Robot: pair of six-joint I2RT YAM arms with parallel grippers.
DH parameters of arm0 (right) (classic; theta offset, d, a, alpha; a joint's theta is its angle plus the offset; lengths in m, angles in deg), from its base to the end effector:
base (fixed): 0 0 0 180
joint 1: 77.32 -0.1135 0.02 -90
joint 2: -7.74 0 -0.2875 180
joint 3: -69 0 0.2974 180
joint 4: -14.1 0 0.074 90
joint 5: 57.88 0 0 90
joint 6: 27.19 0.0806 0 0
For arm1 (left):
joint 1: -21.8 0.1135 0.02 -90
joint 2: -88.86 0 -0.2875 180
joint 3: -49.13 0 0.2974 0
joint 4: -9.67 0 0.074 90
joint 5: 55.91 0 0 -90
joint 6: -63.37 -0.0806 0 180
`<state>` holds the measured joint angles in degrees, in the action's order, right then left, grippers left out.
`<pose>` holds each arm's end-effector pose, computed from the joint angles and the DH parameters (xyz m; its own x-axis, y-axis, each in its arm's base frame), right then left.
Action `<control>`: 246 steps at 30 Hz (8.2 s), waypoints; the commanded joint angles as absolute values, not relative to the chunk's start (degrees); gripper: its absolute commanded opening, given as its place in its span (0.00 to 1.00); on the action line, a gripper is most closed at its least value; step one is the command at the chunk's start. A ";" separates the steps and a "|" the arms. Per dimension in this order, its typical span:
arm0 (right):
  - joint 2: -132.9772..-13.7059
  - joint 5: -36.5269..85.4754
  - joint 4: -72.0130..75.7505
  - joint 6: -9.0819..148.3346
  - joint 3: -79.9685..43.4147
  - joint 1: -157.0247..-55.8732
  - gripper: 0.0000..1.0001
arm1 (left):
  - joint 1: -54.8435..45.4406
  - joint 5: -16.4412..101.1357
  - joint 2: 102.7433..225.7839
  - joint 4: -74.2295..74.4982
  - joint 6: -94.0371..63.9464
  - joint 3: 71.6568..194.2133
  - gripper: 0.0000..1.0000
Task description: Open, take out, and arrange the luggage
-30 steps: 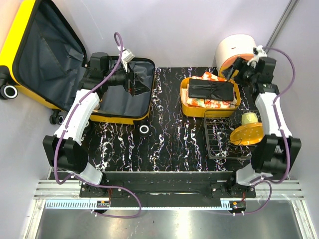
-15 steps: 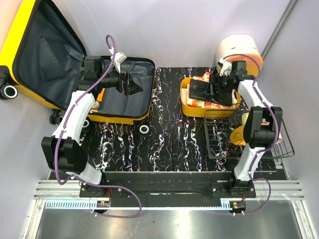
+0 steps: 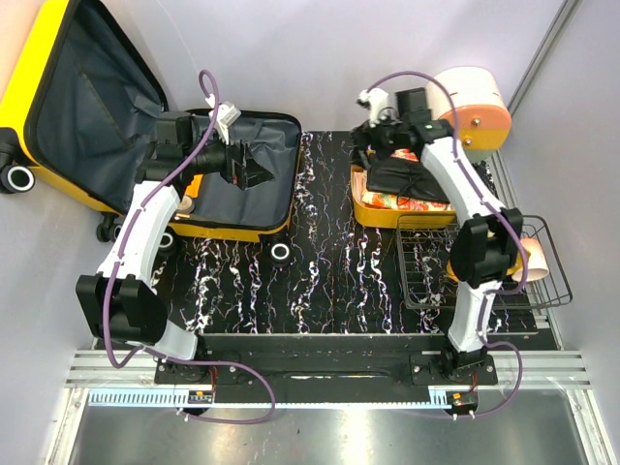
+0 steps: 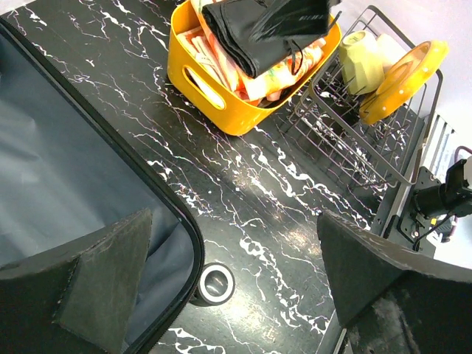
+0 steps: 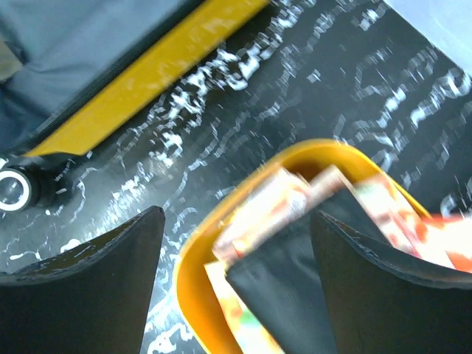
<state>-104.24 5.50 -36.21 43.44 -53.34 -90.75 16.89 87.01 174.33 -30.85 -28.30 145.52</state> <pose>0.5092 0.1587 0.3398 -0.4095 -0.4026 -0.8186 -0.7182 0.6956 0.0172 0.3889 -0.0980 0.3959 -0.4703 0.0580 -0.8806 0.7568 0.5399 -0.3686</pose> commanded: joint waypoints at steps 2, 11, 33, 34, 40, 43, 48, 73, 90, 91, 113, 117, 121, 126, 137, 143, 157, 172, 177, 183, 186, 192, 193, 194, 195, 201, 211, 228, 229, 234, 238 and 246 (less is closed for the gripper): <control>-113.26 10.48 -33.57 40.84 -62.23 -97.43 0.89 | 17.49 86.47 171.13 -30.09 -29.26 144.79 0.98; -123.73 12.16 -32.69 42.17 -68.16 -100.61 0.85 | 18.63 85.59 169.02 -32.20 -31.19 143.12 0.98; -113.20 20.16 -40.52 11.84 -44.34 -90.16 0.81 | 19.25 87.26 172.09 -32.47 -30.93 145.58 0.98; -112.76 19.90 -41.12 10.36 -43.03 -89.55 0.81 | 19.16 87.35 172.44 -32.47 -30.93 146.02 0.98; -110.04 19.55 -43.50 7.97 -40.30 -85.16 0.81 | 19.16 87.96 173.94 -32.38 -30.49 147.60 0.98; -107.24 17.36 -44.64 8.75 -40.63 -83.83 0.82 | 19.16 88.23 174.20 -32.29 -30.58 147.69 0.98; -103.27 8.05 -46.05 18.49 -48.18 -82.42 0.86 | 19.16 89.37 174.29 -32.20 -30.67 147.43 0.98; -128.22 17.79 -23.73 80.39 -94.69 -59.74 0.98 | 18.55 86.03 173.06 -33.61 -32.78 146.02 0.98; -129.63 -4.17 -21.97 96.30 -80.73 -62.46 0.84 | 18.55 83.75 174.46 -34.31 -33.13 147.25 0.97; -129.29 -4.71 -22.14 96.21 -80.46 -63.69 0.85 | 18.55 83.83 174.64 -34.31 -32.95 147.34 0.97; -126.12 3.45 -21.97 85.93 -81.60 -66.95 0.88 | 19.07 82.78 174.99 -35.11 -32.87 148.30 0.97; -127.78 4.87 -21.97 85.92 -80.11 -67.21 0.88 | 20.30 81.64 176.22 -35.28 -31.55 149.18 0.99; -130.86 3.21 -21.79 85.14 -79.84 -68.18 0.89 | 21.71 78.04 177.18 -36.94 -31.72 150.24 0.99; -132.88 -2.07 -21.27 85.14 -80.02 -70.99 0.88 | 25.75 76.89 179.03 -40.46 -31.64 152.53 0.99; -132.01 -4.18 -16.62 87.76 -76.86 -75.65 0.88 | 28.12 63.53 176.31 -36.43 -28.03 149.45 0.99; -134.90 -4.36 -15.91 87.43 -81.94 -77.06 0.88 | 29.62 61.51 172.54 -28.34 -25.04 143.83 0.99; -118.86 -4.79 1.80 67.82 -73.83 -77.85 1.00 | 32.26 68.30 167.97 -20.80 -29.28 139.45 0.99; -89.83 0.46 3.71 65.62 -31.16 -85.84 1.00 | 32.52 70.55 161.81 -13.04 -27.16 133.81 0.99; -84.47 10.05 13.16 78.26 -14.39 -88.31 1.00 | 32.52 73.28 160.58 -12.35 -24.61 130.74 0.99; -90.51 26.90 14.26 90.74 -12.06 -93.75 0.94 | 32.52 75.13 160.58 -11.29 -18.63 128.80 0.99; -96.31 31.50 9.76 97.52 -16.55 -94.11 0.85 | 32.52 75.66 160.23 -11.46 -17.22 128.01 0.99; -103.79 31.85 14.68 106.13 -18.14 -94.11 0.69 | 32.52 75.05 159.17 -14.61 -18.97 128.18 0.99; -104.58 33.16 14.77 106.75 -18.75 -94.02 0.68 | 32.52 74.52 159.08 -15.15 -19.67 128.27 0.99; -106.15 33.78 15.29 107.11 -19.71 -94.02 0.68 | 32.52 74.34 158.73 -15.94 -19.94 128.27 0.99; -106.78 34.22 15.73 107.37 -20.07 -93.93 0.67 | 32.52 74.25 158.64 -16.29 -20.21 128.27 0.99; -111.17 37.91 23.28 108.51 -20.60 -93.14 0.59 | 32.52 74.16 158.38 -18.40 -21.61 128.53 0.99; -118.11 36.96 30.06 112.47 -25.08 -91.74 0.55 | 32.52 73.29 158.64 -20.60 -23.90 128.62 0.99; -122.69 34.49 28.57 115.81 -30.18 -91.82 0.54 | 32.43 73.02 160.05 -20.95 -24.51 128.97 0.99; -122.60 34.49 28.57 115.81 -30.09 -91.82 0.52 | 32.52 72.93 159.96 -20.95 -24.52 128.97 0.99; -121.12 34.49 29.27 115.81 -27.82 -91.91 0.29 | 32.52 72.93 159.87 -20.95 -24.43 128.79 0.99; -118.74 33.70 29.71 115.81 -24.83 -92.00 0.14 | 32.61 73.11 159.70 -20.87 -24.25 128.53 0.99; -110.93 32.29 31.20 115.99 -13.41 -93.23 0.05 | 32.43 73.46 158.82 -18.76 -22.41 126.25 0.99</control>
